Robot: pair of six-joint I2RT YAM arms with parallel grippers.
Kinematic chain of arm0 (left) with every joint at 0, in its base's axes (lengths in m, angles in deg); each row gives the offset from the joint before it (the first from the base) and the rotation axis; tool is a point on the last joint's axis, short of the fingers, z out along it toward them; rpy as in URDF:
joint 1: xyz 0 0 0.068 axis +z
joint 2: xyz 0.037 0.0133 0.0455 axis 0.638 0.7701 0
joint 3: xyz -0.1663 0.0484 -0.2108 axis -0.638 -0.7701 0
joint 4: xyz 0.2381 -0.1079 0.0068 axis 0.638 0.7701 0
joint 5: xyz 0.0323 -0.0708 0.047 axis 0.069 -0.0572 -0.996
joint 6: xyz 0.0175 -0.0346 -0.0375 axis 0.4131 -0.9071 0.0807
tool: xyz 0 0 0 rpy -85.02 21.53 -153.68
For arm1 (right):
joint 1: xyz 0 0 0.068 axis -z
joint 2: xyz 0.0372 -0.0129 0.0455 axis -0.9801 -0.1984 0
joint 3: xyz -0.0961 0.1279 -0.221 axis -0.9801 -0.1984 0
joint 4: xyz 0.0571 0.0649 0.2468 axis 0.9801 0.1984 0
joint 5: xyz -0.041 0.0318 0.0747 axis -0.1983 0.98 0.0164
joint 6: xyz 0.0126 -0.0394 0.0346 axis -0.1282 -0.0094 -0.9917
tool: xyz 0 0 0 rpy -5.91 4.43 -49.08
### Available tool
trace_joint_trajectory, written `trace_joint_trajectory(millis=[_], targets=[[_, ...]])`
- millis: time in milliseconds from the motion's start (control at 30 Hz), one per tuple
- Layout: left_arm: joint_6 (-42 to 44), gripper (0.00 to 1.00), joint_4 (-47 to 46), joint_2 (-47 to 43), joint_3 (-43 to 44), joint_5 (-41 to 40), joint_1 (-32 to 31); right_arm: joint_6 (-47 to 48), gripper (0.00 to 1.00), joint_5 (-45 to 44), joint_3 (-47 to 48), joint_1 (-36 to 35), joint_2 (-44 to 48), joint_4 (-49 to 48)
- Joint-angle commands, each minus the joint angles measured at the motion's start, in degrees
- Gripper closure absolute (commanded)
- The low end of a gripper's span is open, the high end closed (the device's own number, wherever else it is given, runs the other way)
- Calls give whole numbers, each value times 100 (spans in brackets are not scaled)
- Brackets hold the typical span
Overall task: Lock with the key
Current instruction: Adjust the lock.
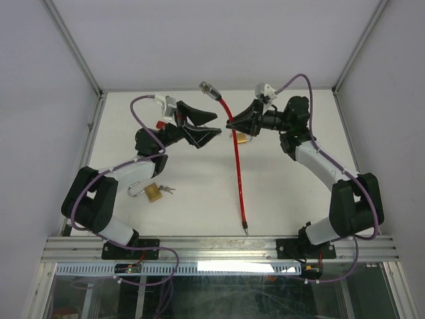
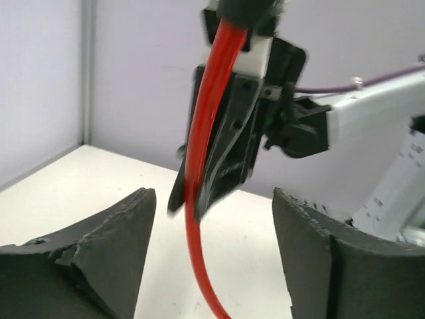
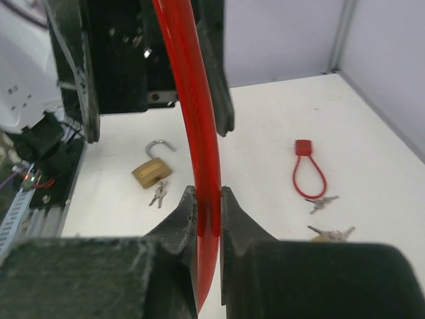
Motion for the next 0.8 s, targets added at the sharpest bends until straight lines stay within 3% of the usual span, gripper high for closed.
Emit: trace_joint_trajectory(millis=[0, 200, 267, 333, 533, 767], targets=[[-317, 27, -950, -157, -468, -1788, -134, 226, 100, -701, 687, 202, 567, 886], [331, 23, -1182, 313, -78, -2959, -761, 226, 100, -701, 541, 60, 688, 1094], [507, 24, -1031, 468, 159, -3380, -921, 417, 100, -2276, 478, 49, 751, 1108], [572, 25, -1032, 651, 371, -3695, -1017, 473, 100, -2601, 431, 36, 802, 1172], [613, 41, -1041, 1088, 968, -3969, -1234, 651, 100, -3152, 282, -98, 872, 1233], [994, 47, -297, 1369, 1645, -4770, -1381, 688, 100, -3395, 205, -235, 924, 1187]])
